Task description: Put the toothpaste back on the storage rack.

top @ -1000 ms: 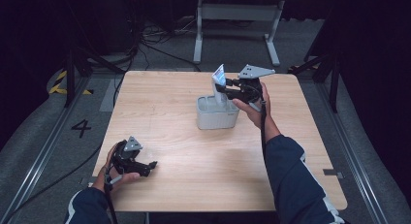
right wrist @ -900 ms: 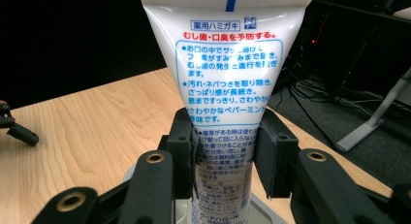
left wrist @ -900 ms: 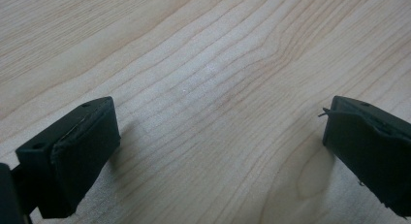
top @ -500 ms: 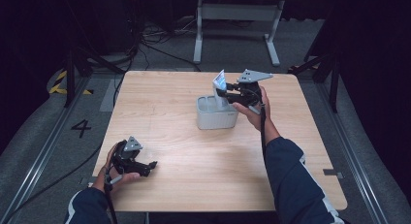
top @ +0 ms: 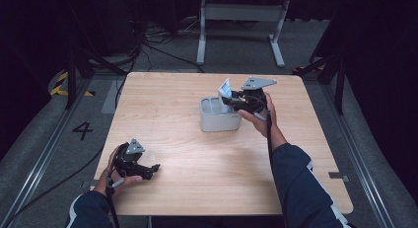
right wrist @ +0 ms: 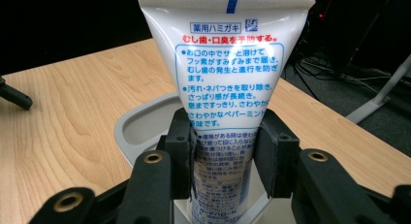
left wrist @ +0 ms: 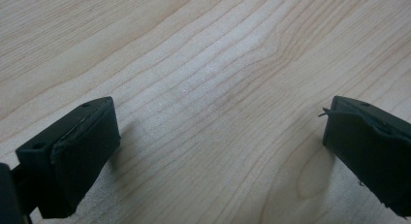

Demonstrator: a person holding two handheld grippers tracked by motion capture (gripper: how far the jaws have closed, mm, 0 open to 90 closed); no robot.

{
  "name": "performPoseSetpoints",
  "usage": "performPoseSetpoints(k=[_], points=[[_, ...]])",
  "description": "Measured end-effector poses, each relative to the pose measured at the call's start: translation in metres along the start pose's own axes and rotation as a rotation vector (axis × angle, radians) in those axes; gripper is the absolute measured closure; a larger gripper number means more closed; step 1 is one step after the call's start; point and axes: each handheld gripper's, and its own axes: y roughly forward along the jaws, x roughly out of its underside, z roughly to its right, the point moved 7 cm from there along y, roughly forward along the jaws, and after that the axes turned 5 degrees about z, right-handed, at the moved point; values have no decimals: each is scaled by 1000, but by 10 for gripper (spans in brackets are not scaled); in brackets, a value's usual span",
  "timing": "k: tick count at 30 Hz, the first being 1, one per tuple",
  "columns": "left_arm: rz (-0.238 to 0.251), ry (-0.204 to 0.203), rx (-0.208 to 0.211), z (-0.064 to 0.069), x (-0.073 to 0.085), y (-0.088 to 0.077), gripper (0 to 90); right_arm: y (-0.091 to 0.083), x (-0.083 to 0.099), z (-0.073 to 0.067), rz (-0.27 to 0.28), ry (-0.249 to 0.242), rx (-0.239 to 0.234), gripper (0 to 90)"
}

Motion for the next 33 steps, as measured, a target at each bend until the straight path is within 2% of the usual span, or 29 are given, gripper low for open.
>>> performPoseSetpoints(k=[10,18,21,33], points=[[-1,2,1,0,0,0,2,-1,12,-3,-52,-14,-9,627],[-1,2,1,0,0,0,2,-2,16,-3,-68,-8,-15,621],[-2,2,0,0,0,0,2,-1,20,-3,-92,-13,-12,618],[-1,2,1,0,0,0,2,-4,19,-4,-91,-9,-17,597]])
